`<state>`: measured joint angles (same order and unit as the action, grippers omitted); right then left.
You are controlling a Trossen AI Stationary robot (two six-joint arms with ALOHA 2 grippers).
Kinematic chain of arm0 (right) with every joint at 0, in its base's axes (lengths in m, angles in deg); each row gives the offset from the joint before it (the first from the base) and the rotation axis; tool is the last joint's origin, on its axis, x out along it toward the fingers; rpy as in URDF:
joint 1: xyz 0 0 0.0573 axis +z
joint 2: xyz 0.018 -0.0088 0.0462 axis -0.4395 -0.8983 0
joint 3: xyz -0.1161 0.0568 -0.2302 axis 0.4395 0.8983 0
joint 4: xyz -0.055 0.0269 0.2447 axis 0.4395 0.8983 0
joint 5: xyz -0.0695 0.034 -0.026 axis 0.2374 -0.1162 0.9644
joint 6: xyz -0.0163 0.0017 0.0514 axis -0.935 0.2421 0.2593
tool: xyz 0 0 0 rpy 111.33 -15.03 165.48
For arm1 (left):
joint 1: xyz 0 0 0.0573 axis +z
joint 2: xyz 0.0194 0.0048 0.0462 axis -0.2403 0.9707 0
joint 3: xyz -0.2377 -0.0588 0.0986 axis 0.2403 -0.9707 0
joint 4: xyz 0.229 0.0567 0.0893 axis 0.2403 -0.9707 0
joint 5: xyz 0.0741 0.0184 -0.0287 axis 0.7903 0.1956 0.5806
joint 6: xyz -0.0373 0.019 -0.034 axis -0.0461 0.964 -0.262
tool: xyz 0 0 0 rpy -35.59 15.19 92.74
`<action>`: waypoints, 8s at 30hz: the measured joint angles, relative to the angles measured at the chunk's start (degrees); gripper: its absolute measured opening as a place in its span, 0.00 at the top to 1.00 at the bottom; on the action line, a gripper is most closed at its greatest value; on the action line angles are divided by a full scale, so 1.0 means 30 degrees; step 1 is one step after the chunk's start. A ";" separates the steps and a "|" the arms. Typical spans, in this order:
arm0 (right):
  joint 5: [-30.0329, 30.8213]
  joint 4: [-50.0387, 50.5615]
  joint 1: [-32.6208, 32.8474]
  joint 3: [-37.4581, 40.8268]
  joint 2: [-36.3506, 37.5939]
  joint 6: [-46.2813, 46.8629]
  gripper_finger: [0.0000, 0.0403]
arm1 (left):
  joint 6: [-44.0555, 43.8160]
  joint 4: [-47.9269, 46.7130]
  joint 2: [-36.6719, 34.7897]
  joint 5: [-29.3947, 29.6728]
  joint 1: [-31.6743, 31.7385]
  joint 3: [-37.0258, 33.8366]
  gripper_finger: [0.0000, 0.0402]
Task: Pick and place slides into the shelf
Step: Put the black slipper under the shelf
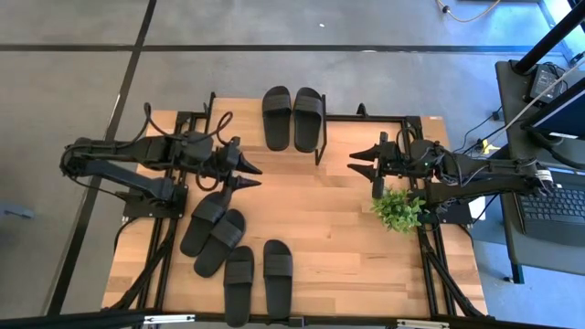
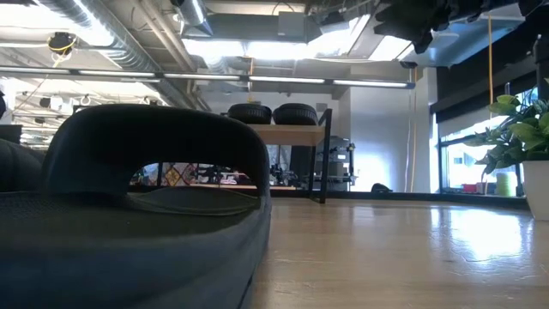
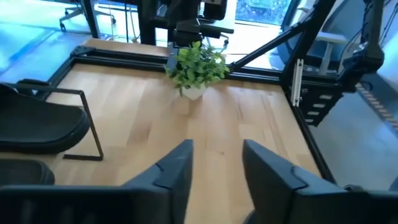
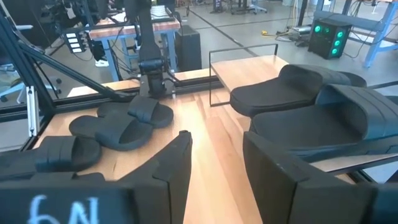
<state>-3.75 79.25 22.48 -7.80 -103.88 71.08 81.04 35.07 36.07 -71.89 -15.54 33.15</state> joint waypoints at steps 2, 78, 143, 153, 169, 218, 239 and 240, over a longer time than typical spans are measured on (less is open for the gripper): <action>0.0001 -0.0039 0.0000 0.0000 -0.0070 -0.0091 0.64 | 0.1081 -0.0028 0.0000 0.0467 -0.0236 0.0000 0.60; -0.0007 -0.0248 -0.0852 0.0022 -0.2412 -0.0481 0.64 | -1.7310 -1.2807 0.5370 0.7607 -1.3968 -0.7665 0.56; 0.0001 -0.0233 -0.0852 0.0022 -0.2412 -0.0561 0.64 | -1.7299 -1.4110 0.5384 1.0329 -1.0160 -0.3497 0.99; 0.0000 -0.0233 -0.0852 0.0022 -0.2412 -0.0510 0.64 | -1.7270 -1.4024 0.5384 1.2612 -0.6580 -0.3060 1.00; 0.0000 0.0044 -0.0845 0.0022 -0.2404 -0.0458 0.64 | -0.8918 -1.0776 0.6883 1.2881 -0.0717 -0.3060 1.00; 0.0000 0.0090 -0.0848 0.0022 -0.2404 -0.0466 0.64 | -0.6963 -1.1777 1.2386 1.2173 0.0755 -0.3067 0.63; 0.0000 0.0362 -0.0851 0.0022 -0.2404 -0.0430 0.64 | -0.8178 -1.3382 1.1560 0.6547 -0.2598 0.3464 0.56; 0.0000 0.0403 -0.0845 0.0022 -0.2404 -0.0434 0.64 | -0.7870 -1.2588 1.1073 0.6116 -0.2850 0.3453 0.56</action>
<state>-3.75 80.46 19.94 -7.73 -111.09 69.78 57.42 -2.69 69.29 -53.54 -24.10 43.51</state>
